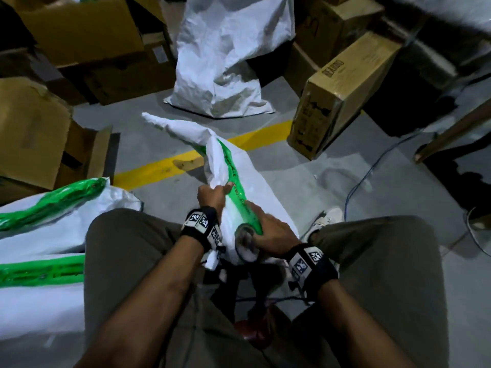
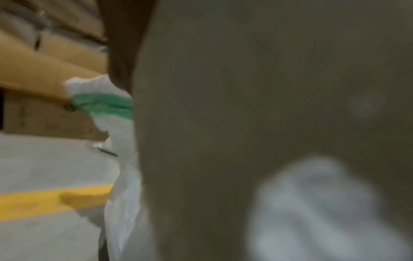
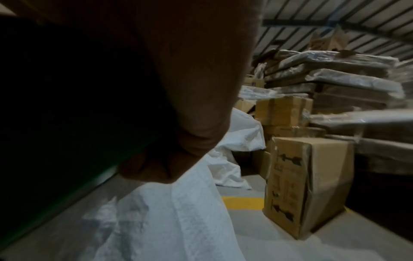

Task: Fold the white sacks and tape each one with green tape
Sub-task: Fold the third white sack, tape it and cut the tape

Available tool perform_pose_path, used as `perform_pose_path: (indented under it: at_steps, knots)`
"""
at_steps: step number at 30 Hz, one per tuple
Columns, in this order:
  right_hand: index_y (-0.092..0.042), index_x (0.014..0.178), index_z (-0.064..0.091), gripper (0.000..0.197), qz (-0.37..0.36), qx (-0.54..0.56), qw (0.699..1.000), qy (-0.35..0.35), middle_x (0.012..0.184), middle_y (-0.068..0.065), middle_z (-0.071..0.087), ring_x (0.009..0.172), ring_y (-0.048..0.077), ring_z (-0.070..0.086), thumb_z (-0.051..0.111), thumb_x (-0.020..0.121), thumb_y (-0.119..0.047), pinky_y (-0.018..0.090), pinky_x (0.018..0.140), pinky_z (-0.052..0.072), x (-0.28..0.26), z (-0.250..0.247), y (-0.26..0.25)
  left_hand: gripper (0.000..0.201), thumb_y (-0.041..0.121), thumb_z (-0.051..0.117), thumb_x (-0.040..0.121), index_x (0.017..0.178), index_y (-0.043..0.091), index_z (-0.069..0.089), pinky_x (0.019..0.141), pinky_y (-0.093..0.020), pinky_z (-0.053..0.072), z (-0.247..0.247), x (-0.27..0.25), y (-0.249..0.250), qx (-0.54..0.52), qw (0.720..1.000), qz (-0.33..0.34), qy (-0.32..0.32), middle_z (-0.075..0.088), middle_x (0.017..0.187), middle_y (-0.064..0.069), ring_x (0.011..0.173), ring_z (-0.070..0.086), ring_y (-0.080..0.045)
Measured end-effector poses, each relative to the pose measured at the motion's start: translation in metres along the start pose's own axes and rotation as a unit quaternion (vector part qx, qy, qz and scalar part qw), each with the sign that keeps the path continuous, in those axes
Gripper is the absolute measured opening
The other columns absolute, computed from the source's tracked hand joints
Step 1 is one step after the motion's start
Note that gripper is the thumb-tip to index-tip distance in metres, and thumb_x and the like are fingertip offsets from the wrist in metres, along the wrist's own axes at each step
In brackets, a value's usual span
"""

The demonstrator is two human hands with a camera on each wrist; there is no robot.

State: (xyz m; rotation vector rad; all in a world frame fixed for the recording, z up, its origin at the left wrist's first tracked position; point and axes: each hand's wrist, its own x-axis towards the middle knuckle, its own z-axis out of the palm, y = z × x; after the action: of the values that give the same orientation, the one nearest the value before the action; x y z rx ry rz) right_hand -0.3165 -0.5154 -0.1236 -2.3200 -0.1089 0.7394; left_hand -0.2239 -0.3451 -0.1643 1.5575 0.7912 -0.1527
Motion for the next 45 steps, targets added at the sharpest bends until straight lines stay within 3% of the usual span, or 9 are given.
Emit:
perform_pose_path:
  at_steps: [9, 13, 16, 21, 31, 36, 39, 42, 45]
  knots:
    - [-0.059, 0.151, -0.003, 0.109, 0.052, 0.028, 0.996, -0.067, 0.119, 0.013, 0.069, 0.103, 0.032, 0.063, 0.054, 0.062, -0.033, 0.032, 0.088, 0.048, -0.011, -0.007, 0.014, 0.053, 0.025, 0.069, 0.093, 0.136, -0.001, 0.052, 0.107, -0.046, 0.047, -0.026, -0.047, -0.016, -0.198, 0.904, -0.140, -0.351, 0.063, 0.128, -0.018, 0.120, 0.060, -0.032]
    - [-0.056, 0.153, -0.001, 0.101, 0.064, -0.016, 0.993, -0.093, 0.142, 0.008, 0.056, 0.124, 0.031, 0.055, 0.058, 0.076, -0.028, 0.033, 0.099, 0.043, -0.014, 0.002, 0.014, 0.049, 0.030, 0.063, 0.098, 0.138, 0.009, 0.046, 0.084, -0.016, 0.052, -0.012, -0.069, -0.052, 0.015, 0.954, 0.047, -0.296, 0.066, 0.117, 0.001, 0.110, 0.064, -0.016]
    - [-0.057, 0.152, -0.001, 0.095, 0.073, -0.014, 0.993, -0.087, 0.146, 0.008, 0.053, 0.126, 0.031, 0.054, 0.055, 0.081, -0.029, 0.031, 0.099, 0.042, -0.019, 0.006, 0.016, 0.067, 0.052, 0.068, 0.089, 0.133, 0.006, 0.051, 0.090, -0.028, 0.053, -0.008, -0.075, -0.066, 0.038, 0.964, 0.069, -0.254, 0.067, 0.119, -0.006, 0.114, 0.064, -0.030]
    - [-0.050, 0.155, 0.008, 0.091, 0.054, 0.030, 0.997, -0.041, 0.130, 0.014, 0.056, 0.108, 0.034, 0.059, 0.053, 0.081, -0.023, 0.036, 0.094, 0.048, -0.024, 0.007, 0.024, 0.034, 0.032, 0.051, 0.104, 0.127, 0.007, 0.058, 0.083, -0.026, 0.044, -0.011, -0.075, -0.052, 0.113, 0.981, 0.124, -0.097, 0.063, 0.115, -0.009, 0.104, 0.059, -0.023]
    - [-0.029, 0.154, 0.036, 0.084, 0.018, 0.053, 0.995, 0.078, 0.135, 0.010, 0.037, 0.124, 0.030, 0.052, 0.056, 0.075, -0.007, 0.028, 0.100, 0.041, -0.039, 0.046, 0.014, 0.087, 0.068, 0.066, 0.081, 0.139, 0.006, 0.051, 0.104, -0.053, 0.047, -0.036, -0.049, -0.065, -0.140, 0.967, -0.147, -0.152, 0.060, 0.136, -0.019, 0.119, 0.061, -0.037]
    - [-0.027, 0.147, 0.048, 0.075, 0.021, 0.005, 0.998, 0.057, 0.145, 0.005, 0.028, 0.120, 0.028, 0.056, 0.066, 0.077, -0.010, 0.030, 0.101, 0.045, -0.044, 0.048, 0.015, 0.050, 0.054, 0.075, 0.082, 0.072, 0.011, 0.053, 0.054, -0.028, 0.033, -0.032, -0.080, -0.049, 0.081, 0.996, 0.008, 0.028, 0.049, 0.070, -0.007, 0.066, 0.047, -0.021]
    - [-0.021, 0.149, 0.046, 0.074, 0.019, -0.009, 0.999, 0.031, 0.144, 0.008, 0.031, 0.126, 0.028, 0.052, 0.067, 0.078, -0.011, 0.034, 0.106, 0.042, -0.043, 0.053, 0.013, 0.062, 0.053, 0.078, 0.080, 0.052, 0.013, 0.040, 0.058, -0.030, 0.033, -0.029, -0.091, -0.049, 0.156, 0.984, 0.063, 0.057, 0.040, 0.053, -0.006, 0.053, 0.048, -0.031]
    - [-0.025, 0.146, 0.047, 0.072, 0.018, -0.020, 0.999, 0.030, 0.140, 0.010, 0.034, 0.128, 0.030, 0.049, 0.066, 0.078, -0.015, 0.037, 0.106, 0.043, -0.040, 0.053, 0.013, 0.045, 0.053, 0.069, 0.088, 0.100, 0.009, 0.070, 0.082, -0.034, 0.048, -0.021, -0.115, -0.039, 0.263, 0.961, 0.086, -0.001, 0.069, 0.105, -0.019, 0.106, 0.065, -0.037]
    - [-0.030, 0.140, 0.051, 0.065, 0.027, -0.023, 0.998, 0.043, 0.130, 0.009, 0.032, 0.120, 0.033, 0.052, 0.064, 0.078, -0.018, 0.036, 0.099, 0.046, -0.042, 0.049, 0.014, 0.065, 0.053, 0.081, 0.077, 0.128, 0.019, 0.063, 0.084, -0.024, 0.043, -0.016, -0.121, -0.040, 0.274, 0.958, 0.057, -0.063, 0.066, 0.128, -0.007, 0.112, 0.062, -0.027]
